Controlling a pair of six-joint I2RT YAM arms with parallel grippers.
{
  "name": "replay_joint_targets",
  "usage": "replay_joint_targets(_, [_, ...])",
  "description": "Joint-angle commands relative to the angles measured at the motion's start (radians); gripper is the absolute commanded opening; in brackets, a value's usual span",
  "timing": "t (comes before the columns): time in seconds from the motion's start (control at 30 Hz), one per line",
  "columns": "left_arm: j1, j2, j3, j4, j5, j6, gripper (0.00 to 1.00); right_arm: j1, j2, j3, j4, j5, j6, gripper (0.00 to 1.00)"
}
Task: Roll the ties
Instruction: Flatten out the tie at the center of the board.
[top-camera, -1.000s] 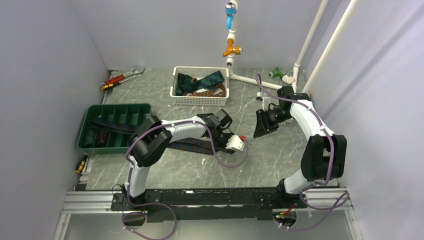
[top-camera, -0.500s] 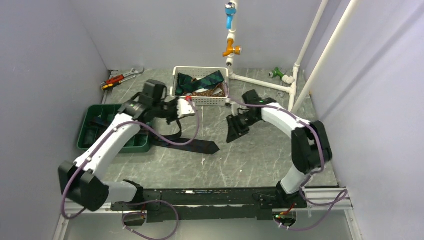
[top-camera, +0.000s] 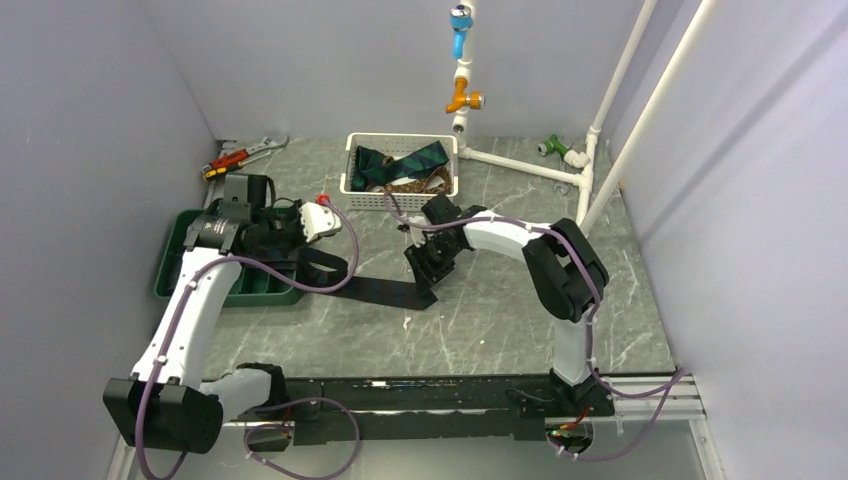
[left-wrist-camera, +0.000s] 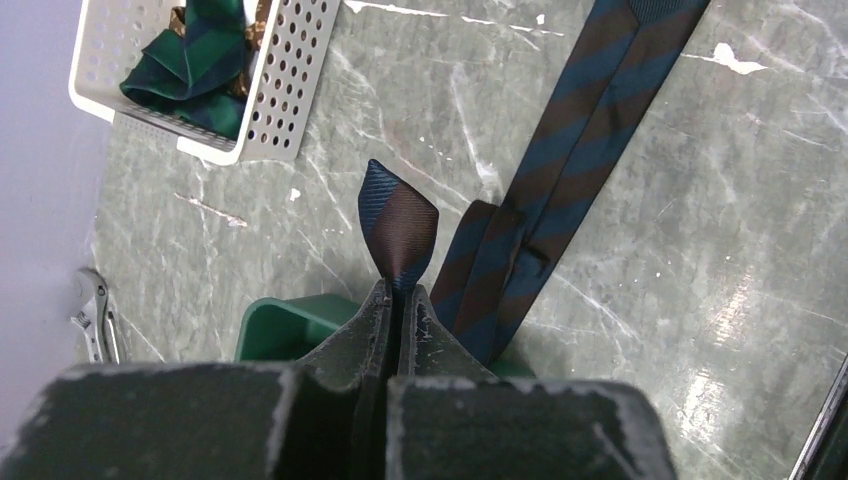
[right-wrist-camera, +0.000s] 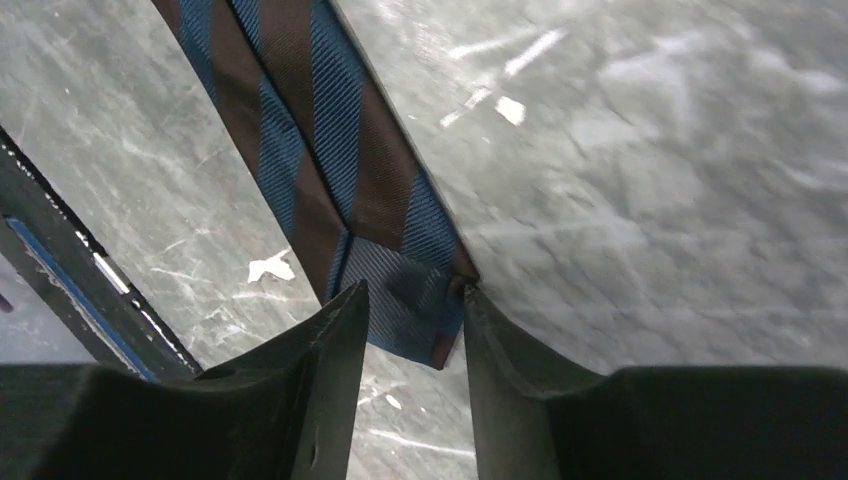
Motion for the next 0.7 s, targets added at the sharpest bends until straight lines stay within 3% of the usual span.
replay_joint_targets(0.0, [0.01,-0.028,-0.005,-0.027,0.073,0.039,0.0,0.045,0.074,0.018,-0.032,0.133,-0.045,0.37])
replay_joint_targets(0.03, [0.01,-0.025,-0.004,-0.028,0.082,0.038,0.0,0.041,0.079,0.009,-0.043,0.141,-0.05,0.29])
replay_joint_targets(0.1, [0.006,-0.016,-0.002,-0.022,0.095,0.034,0.0,0.019,0.072,-0.02,-0.063,0.146,-0.077,0.02])
replay_joint_targets(0.13, [-0.003,-0.009,0.001,-0.02,0.096,0.031,0.0,0.003,0.063,-0.034,-0.079,0.152,-0.098,0.0])
replay_joint_targets(0.47, [-0.252,0.064,-0.082,0.141,-0.027,-0.043,0.0,-0.352,-0.214,-0.251,-0.257,0.277,-0.427,0.0])
replay_joint_targets(0.57, [-0.257,0.121,-0.066,0.147,-0.043,-0.075,0.0,-0.45,-0.299,-0.324,-0.291,0.314,-0.548,0.0])
replay_joint_targets(0.67, [-0.173,0.152,-0.016,0.136,-0.006,-0.106,0.0,-0.51,-0.359,-0.39,-0.287,0.369,-0.637,0.0])
